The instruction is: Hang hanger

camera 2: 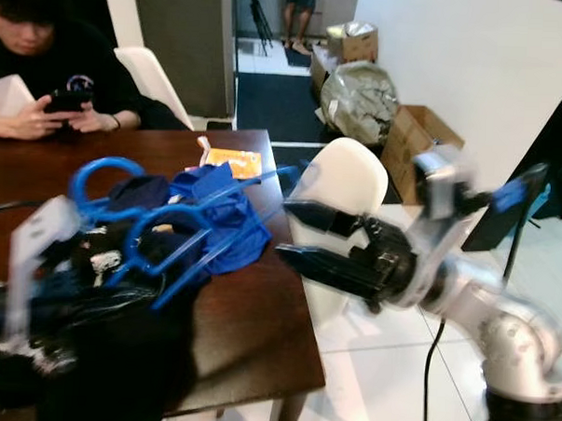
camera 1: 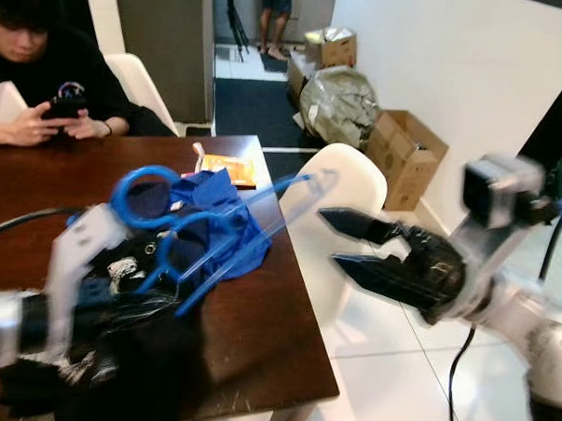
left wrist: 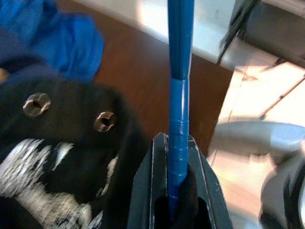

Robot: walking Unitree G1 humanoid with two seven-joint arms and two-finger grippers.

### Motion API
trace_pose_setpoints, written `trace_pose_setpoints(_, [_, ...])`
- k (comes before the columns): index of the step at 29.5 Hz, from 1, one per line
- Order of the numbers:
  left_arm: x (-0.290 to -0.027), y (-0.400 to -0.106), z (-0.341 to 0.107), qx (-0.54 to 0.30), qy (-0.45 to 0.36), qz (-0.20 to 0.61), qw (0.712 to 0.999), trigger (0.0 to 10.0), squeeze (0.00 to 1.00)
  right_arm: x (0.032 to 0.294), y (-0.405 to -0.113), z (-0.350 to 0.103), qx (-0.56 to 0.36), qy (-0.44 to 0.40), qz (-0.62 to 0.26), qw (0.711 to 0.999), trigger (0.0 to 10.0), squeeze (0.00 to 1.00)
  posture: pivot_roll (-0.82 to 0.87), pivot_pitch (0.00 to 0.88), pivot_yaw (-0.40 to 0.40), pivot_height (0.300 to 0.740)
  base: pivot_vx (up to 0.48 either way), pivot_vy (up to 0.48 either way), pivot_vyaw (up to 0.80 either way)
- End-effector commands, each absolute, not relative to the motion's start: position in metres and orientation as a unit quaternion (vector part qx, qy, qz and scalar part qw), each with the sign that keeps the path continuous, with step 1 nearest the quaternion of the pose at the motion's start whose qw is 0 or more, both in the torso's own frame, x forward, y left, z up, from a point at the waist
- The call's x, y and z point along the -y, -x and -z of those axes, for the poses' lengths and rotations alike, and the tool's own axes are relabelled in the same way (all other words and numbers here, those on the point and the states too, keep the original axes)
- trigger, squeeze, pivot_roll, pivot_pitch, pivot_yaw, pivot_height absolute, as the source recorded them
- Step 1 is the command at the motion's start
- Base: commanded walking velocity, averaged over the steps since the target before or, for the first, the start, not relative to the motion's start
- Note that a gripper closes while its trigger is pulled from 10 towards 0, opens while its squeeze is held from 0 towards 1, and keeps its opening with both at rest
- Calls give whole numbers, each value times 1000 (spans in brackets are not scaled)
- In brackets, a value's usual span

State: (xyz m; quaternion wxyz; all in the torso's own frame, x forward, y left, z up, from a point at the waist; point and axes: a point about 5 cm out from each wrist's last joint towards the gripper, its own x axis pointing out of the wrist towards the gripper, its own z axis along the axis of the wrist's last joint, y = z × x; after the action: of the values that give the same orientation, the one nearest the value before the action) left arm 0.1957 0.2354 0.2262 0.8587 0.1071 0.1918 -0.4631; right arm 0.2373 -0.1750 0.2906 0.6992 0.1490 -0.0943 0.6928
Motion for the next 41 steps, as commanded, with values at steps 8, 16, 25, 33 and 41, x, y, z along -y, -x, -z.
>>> trace_pose_setpoints(8, [-243,-178,-241,-250,-214,509,795,10000,0,154,-219,-299,-10,53,-795,604,10000,0,122,65,-53,740,0,0,0])
trace_pose_setpoints(16, [-237,-200,-235,-231,-317,507,767,10000,0,94,-235,-282,1,195,-798,570,10000,435,127,61,-60,740,0,0,0])
trace_pose_setpoints(25, [-221,-211,-237,-194,-365,522,746,10000,0,73,-258,-283,-12,199,-741,641,10000,0,117,59,-48,740,0,0,0])
trace_pose_setpoints(33, [-212,-219,-238,-169,-378,533,738,10000,0,68,-252,-248,-123,195,-730,644,10000,0,112,59,-45,740,0,0,0])
trace_pose_setpoints(41, [-207,-224,-240,-152,-386,538,733,10000,0,58,-252,-237,-151,137,-720,664,10000,0,108,59,-48,740,0,0,0])
